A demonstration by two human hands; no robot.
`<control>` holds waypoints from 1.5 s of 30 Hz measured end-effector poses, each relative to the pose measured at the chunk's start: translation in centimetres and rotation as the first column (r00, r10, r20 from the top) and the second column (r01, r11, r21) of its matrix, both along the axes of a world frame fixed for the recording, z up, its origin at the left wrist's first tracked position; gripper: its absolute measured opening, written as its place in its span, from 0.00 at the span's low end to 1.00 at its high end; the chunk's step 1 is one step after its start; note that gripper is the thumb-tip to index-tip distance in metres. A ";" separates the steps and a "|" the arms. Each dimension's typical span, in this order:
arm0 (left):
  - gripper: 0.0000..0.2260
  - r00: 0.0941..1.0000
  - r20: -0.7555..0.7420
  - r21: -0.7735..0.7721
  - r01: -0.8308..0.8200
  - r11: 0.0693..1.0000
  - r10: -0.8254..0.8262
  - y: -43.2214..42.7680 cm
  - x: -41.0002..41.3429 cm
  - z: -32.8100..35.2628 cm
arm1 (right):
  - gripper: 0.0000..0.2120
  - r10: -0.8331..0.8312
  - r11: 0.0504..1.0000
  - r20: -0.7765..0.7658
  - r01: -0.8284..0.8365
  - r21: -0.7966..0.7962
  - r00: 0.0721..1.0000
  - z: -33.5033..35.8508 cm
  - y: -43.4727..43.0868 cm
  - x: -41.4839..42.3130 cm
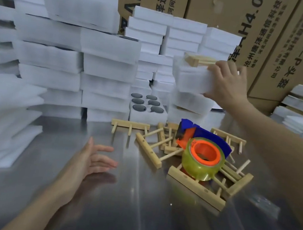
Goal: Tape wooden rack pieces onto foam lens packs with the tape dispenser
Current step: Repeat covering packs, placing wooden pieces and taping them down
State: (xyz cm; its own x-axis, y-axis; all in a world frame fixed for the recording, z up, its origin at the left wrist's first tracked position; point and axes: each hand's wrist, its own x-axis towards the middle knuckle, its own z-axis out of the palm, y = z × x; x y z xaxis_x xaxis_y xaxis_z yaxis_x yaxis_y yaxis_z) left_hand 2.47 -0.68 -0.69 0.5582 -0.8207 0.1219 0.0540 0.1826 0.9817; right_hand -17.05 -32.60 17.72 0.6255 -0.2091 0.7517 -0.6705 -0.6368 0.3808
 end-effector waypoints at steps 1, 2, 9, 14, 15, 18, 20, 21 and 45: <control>0.32 1.000 0.000 0.002 0.003 1.000 -0.003 -0.1 0.1 -0.1 | 0.35 -0.051 0.999 -0.022 0.051 0.015 0.998 0.4 -1.2 0.5; 0.33 1.000 0.004 0.009 0.012 1.000 -0.012 -0.2 0.2 -0.3 | 0.34 -0.092 0.995 -0.029 0.093 0.027 0.995 0.7 -2.3 1.0; 0.34 0.998 0.029 0.035 0.049 0.998 -0.050 -0.1 0.6 -1.0 | 0.32 -0.185 0.969 0.032 0.177 0.171 0.982 -0.9 -6.9 4.0; 0.33 0.996 0.059 0.048 0.060 0.997 -0.063 -0.1 0.4 -1.0 | 0.32 -0.182 0.947 0.041 0.164 0.276 0.983 -2.5 -7.7 3.9; 0.33 0.996 0.060 0.049 0.060 0.997 -0.063 -0.1 0.3 -0.9 | 0.32 -0.173 0.951 0.041 0.156 0.268 0.984 -2.2 -7.7 3.9; 0.33 0.997 0.045 0.038 0.058 0.998 -0.060 -0.1 0.1 -0.7 | 0.30 -0.141 0.960 0.072 0.119 0.254 0.987 -1.8 -7.3 4.2; 0.33 0.997 0.037 0.030 0.060 0.998 -0.062 -0.1 0.1 -0.6 | 0.29 -0.146 0.953 0.083 0.117 0.280 0.986 -2.4 -7.0 4.5; 0.33 0.998 0.032 0.025 0.062 0.998 -0.063 0.0 0.1 -0.5 | 0.29 -0.154 0.947 0.080 0.124 0.296 0.985 -2.7 -6.9 4.6; 0.29 1.000 0.022 0.027 0.016 0.999 -0.017 0.1 -0.1 0.0 | 0.31 -0.005 0.646 -0.529 0.406 0.646 0.849 -11.9 3.4 17.1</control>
